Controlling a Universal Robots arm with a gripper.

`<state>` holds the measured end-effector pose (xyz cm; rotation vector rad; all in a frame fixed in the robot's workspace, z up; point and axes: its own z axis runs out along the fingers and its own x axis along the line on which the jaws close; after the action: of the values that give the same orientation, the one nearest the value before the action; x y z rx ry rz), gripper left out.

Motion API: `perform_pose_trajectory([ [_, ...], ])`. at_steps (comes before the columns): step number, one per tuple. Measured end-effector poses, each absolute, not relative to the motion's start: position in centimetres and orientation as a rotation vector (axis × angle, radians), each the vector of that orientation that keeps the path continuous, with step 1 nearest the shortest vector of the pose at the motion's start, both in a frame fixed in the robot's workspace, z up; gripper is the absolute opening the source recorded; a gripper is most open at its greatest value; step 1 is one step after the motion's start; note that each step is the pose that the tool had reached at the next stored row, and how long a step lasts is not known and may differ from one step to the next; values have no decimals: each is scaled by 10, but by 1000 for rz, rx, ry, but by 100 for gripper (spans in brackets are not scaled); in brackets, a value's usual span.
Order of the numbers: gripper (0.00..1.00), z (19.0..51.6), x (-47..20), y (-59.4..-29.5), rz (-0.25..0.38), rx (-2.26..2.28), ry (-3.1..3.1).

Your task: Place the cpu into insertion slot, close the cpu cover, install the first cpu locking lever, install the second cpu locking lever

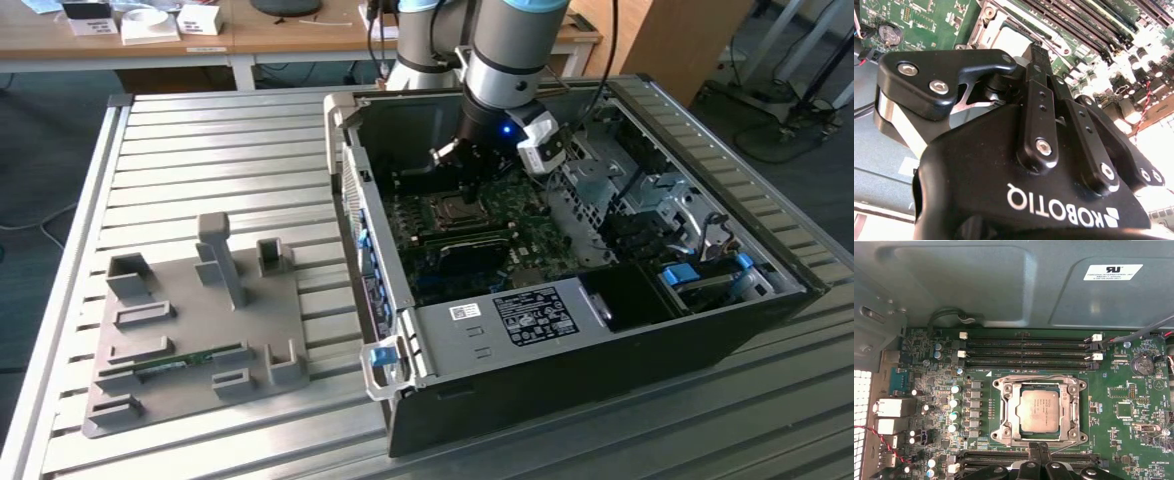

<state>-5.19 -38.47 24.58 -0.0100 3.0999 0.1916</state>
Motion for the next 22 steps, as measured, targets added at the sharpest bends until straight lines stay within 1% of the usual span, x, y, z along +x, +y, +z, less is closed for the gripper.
perform_pose_trajectory([
  [12,11,246,-58,-386,191,-10,3095],
  [22,11,245,-61,-394,191,-11,3093],
])
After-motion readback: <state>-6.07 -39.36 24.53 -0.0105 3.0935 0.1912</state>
